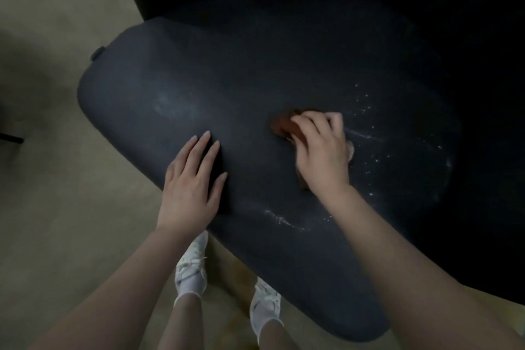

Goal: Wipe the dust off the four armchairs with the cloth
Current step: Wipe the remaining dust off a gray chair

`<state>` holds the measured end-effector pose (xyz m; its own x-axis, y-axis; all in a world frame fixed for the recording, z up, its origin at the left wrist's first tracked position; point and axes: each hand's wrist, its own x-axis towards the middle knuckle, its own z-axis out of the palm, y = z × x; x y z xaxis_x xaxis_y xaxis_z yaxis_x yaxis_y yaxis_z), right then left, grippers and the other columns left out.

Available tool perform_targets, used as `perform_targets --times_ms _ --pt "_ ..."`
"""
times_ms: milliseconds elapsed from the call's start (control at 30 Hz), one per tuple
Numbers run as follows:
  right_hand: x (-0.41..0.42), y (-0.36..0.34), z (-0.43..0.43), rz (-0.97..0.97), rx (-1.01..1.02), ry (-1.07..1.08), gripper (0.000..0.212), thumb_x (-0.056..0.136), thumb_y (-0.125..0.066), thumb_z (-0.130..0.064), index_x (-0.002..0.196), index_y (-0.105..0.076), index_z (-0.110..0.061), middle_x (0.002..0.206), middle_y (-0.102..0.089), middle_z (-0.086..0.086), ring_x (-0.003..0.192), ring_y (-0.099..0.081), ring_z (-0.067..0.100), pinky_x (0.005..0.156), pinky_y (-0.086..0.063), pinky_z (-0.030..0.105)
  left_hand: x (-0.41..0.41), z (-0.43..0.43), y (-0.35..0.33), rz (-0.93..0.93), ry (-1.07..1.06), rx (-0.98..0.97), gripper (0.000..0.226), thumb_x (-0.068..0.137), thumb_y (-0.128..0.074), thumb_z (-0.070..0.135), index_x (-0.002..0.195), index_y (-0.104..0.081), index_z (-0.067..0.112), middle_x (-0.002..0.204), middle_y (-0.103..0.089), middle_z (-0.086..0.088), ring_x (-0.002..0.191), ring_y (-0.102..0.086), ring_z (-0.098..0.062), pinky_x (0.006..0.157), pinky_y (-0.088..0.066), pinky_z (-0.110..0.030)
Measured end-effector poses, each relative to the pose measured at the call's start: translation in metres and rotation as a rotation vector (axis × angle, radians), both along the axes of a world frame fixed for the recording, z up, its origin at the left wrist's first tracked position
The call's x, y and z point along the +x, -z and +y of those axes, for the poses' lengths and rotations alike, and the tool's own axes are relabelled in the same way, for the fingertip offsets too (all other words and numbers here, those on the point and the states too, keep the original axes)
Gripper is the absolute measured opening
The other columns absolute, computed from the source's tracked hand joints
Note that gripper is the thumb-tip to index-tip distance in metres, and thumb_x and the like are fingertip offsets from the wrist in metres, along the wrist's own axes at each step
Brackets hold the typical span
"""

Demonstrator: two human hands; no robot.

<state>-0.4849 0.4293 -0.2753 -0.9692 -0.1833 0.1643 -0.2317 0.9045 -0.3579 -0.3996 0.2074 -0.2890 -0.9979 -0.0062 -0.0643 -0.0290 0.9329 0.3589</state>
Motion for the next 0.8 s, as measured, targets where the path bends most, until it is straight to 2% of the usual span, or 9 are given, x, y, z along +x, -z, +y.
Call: perform_targets --times_ms 133,200,267,400,567,633,700,800 --pt "0.014 0.001 -0.008 0.016 0.036 -0.179 0.032 0.079 -0.070 -0.007 0.111 -0.069 -0.011 0.113 -0.066 0.004 0.102 -0.051 0.031 0.079 -0.048 0.041 -0.009 0.003 -0.004 0.001 0.036 -0.010 0.057 0.097 -0.039 0.041 0.145 -0.045 0.010 0.154 -0.039 -0.006 0.143 -0.030 -0.025 0.113 -0.028 -0.043" --pt "0.031 0.001 0.010 0.009 0.043 -0.283 0.034 0.077 -0.073 -0.006 0.111 -0.070 -0.011 0.114 -0.067 0.005 0.103 -0.048 0.029 0.075 -0.050 0.041 -0.019 0.007 -0.008 0.000 0.064 -0.007 0.058 0.097 -0.038 0.042 0.146 -0.044 0.011 0.155 -0.038 -0.006 0.143 -0.029 -0.024 0.113 -0.028 -0.043" --pt "0.043 0.001 0.035 -0.022 0.066 -0.289 0.036 0.076 -0.076 -0.007 0.111 -0.070 -0.013 0.115 -0.067 0.003 0.105 -0.047 0.027 0.069 -0.051 0.044 -0.031 0.012 -0.011 0.012 0.094 -0.003 0.059 0.097 -0.038 0.043 0.146 -0.044 0.011 0.155 -0.037 -0.006 0.143 -0.028 -0.024 0.112 -0.029 -0.044" --pt "0.042 0.000 0.068 -0.053 0.086 0.002 0.035 0.079 -0.075 -0.011 0.113 -0.069 -0.017 0.118 -0.065 -0.001 0.107 -0.047 0.024 0.068 -0.050 0.046 -0.055 0.023 -0.013 0.007 0.147 -0.007 0.059 0.097 -0.037 0.043 0.147 -0.042 0.011 0.156 -0.036 -0.006 0.144 -0.027 -0.024 0.113 -0.030 -0.045" --pt "-0.004 0.004 0.061 -0.051 -0.064 0.398 0.029 0.090 -0.064 -0.014 0.118 -0.066 -0.014 0.121 -0.061 0.004 0.111 -0.046 0.029 0.077 -0.051 0.056 -0.078 0.029 -0.008 -0.005 0.229 -0.022 0.061 0.097 -0.037 0.045 0.149 -0.039 0.013 0.159 -0.030 -0.004 0.147 -0.023 -0.022 0.116 -0.025 -0.042" --pt "-0.020 0.005 0.044 -0.026 -0.071 0.453 0.029 0.089 -0.062 -0.014 0.118 -0.066 -0.014 0.119 -0.062 0.005 0.109 -0.047 0.031 0.080 -0.050 0.052 -0.086 0.031 -0.006 -0.001 0.244 -0.022 0.061 0.097 -0.038 0.045 0.149 -0.039 0.013 0.159 -0.030 -0.004 0.147 -0.023 -0.023 0.115 -0.026 -0.044" --pt "-0.019 0.007 0.024 0.011 -0.034 0.350 0.031 0.085 -0.064 -0.012 0.116 -0.068 -0.013 0.117 -0.064 0.005 0.105 -0.049 0.031 0.081 -0.048 0.045 -0.092 0.031 -0.002 -0.003 0.255 -0.026 0.061 0.097 -0.038 0.045 0.149 -0.040 0.013 0.159 -0.031 -0.005 0.147 -0.023 -0.023 0.114 -0.026 -0.045" --pt "0.011 0.009 0.016 0.034 0.030 0.066 0.033 0.080 -0.067 -0.008 0.112 -0.070 -0.011 0.116 -0.066 0.006 0.103 -0.052 0.032 0.084 -0.044 0.039 -0.092 0.032 0.000 -0.029 0.254 -0.036 0.060 0.098 -0.037 0.045 0.150 -0.037 0.014 0.160 -0.028 -0.004 0.148 -0.019 -0.022 0.114 -0.025 -0.046"
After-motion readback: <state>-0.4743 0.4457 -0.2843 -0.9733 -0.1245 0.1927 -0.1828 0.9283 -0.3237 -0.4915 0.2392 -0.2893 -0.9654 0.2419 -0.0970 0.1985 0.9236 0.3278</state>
